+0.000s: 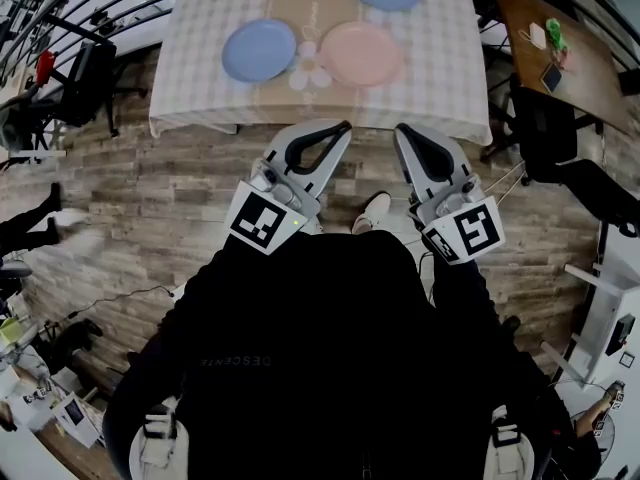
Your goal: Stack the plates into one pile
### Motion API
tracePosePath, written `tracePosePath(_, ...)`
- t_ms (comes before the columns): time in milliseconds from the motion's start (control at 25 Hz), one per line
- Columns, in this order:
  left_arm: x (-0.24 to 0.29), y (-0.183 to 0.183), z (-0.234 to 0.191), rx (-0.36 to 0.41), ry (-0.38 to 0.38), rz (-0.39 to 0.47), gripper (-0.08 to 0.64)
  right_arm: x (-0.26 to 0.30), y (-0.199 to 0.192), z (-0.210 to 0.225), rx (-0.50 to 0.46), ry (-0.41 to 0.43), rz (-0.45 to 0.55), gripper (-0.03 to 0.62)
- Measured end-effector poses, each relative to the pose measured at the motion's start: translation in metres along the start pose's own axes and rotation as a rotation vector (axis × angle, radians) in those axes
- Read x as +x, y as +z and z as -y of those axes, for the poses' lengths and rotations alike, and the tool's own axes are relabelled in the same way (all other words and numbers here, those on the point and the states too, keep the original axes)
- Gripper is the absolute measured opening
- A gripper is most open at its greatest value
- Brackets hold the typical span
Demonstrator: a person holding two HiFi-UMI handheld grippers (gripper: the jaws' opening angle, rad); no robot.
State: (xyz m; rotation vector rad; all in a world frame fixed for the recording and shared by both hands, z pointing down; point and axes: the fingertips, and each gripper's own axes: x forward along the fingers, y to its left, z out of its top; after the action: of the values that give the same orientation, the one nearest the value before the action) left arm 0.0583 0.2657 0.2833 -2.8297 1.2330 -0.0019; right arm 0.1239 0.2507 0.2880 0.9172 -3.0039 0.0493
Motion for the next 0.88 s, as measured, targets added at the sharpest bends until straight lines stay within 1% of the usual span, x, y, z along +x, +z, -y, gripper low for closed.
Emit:
tracePosePath(160, 0.018, -0.001, 0.004, -0.021, 0.008, 0.001, 0.021, -0.008, -0.002, 0.017, 0.001, -0.007, -0.004, 0.006)
tracePosePath(440, 0.048, -0.006, 0.012, -0.024, 0.021, -0.017, 0.021, -0.023, -0.005, 0.047, 0.017, -0.002, -0.003, 0.006)
tracePosePath(880, 0.105, -0.010, 0.028, -0.010, 0.016, -0.035, 0.021, -0.036, -0.012, 0.098, 0.046, 0.040, 0.000, 0.006)
